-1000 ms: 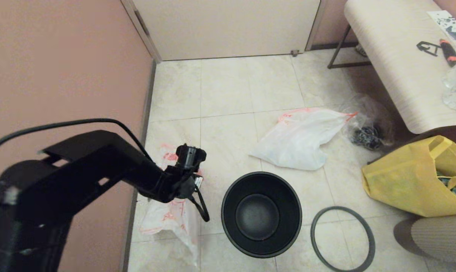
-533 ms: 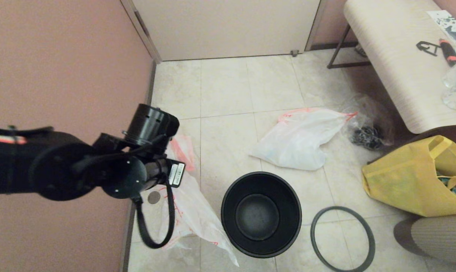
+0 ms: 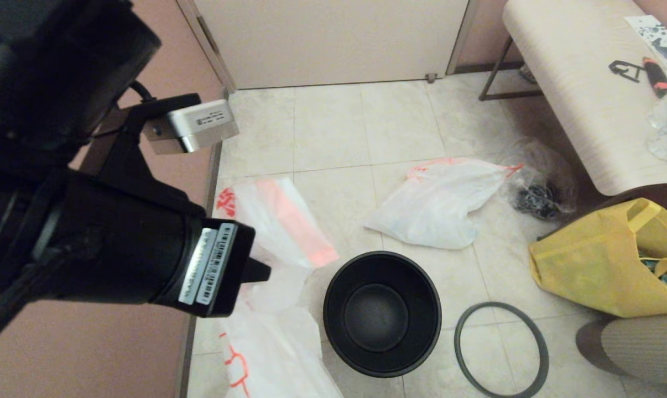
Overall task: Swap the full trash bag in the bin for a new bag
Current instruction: Put the new garbage bag on the trash can
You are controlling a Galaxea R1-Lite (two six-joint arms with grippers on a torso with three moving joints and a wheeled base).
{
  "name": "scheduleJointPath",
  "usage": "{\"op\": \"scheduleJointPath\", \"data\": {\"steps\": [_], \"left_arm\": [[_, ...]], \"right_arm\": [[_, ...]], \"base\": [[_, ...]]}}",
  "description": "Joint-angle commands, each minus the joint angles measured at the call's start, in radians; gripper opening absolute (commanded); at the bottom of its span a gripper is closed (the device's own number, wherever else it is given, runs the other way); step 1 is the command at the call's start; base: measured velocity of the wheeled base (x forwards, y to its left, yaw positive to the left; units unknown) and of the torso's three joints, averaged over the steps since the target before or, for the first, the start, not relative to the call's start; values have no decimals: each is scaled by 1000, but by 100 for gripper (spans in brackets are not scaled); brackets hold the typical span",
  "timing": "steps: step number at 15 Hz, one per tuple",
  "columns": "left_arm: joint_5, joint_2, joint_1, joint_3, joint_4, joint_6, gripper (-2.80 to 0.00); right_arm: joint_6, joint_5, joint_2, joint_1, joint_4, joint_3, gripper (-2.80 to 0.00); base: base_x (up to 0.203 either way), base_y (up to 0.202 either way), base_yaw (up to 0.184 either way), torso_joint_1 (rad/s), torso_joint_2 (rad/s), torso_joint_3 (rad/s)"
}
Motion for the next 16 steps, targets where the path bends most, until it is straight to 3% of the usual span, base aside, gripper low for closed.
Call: {"op": "scheduleJointPath", "data": {"steps": [1, 4, 7, 11, 13, 16], "left_arm": [[-11, 60, -29, -24, -96, -13, -280], [-12, 108, -31, 5, -320, -12, -280], [30, 190, -18, 13, -529, -13, -280], [53, 239, -16, 98, -624, -19, -280], [56, 270, 18, 209, -903, -2, -280], [57, 398, 73, 458, -1395, 91, -280]], "right_arm": [[0, 0, 0, 0, 0, -1, -280], [0, 0, 0, 0, 0, -1, -280], [0, 0, 0, 0, 0, 0, -280], [0, 0, 0, 0, 0, 0, -280], [0, 0, 0, 0, 0, 0, -280], [0, 0, 0, 0, 0, 0, -280]], "base": [[0, 0, 0, 0, 0, 0], [0, 0, 0, 0, 0, 0], [0, 0, 0, 0, 0, 0], [0, 0, 0, 0, 0, 0], [0, 0, 0, 0, 0, 0], [0, 0, 0, 0, 0, 0]]}}
